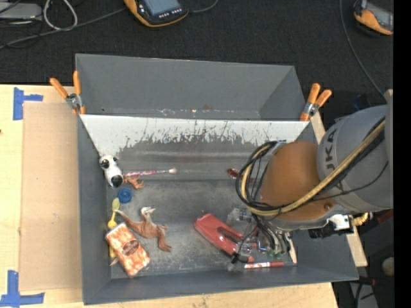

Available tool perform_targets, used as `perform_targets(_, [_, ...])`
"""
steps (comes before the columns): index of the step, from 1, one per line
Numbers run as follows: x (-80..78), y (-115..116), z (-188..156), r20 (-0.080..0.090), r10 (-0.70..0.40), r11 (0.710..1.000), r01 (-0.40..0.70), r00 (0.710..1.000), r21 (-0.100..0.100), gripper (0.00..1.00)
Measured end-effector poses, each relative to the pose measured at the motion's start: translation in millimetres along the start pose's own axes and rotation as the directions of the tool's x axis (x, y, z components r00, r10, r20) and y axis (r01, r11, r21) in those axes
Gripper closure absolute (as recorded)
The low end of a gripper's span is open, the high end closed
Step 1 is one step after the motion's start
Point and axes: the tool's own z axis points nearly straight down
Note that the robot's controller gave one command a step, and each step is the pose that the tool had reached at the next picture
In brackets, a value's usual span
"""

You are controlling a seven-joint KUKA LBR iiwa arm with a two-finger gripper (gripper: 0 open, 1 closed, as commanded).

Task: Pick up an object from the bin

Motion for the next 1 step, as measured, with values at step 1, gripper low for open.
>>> perform_targets(1, [-15.3,2.2,30.7,0.013,-0.022,1.000,0.022,1.000,0.000,0.00])
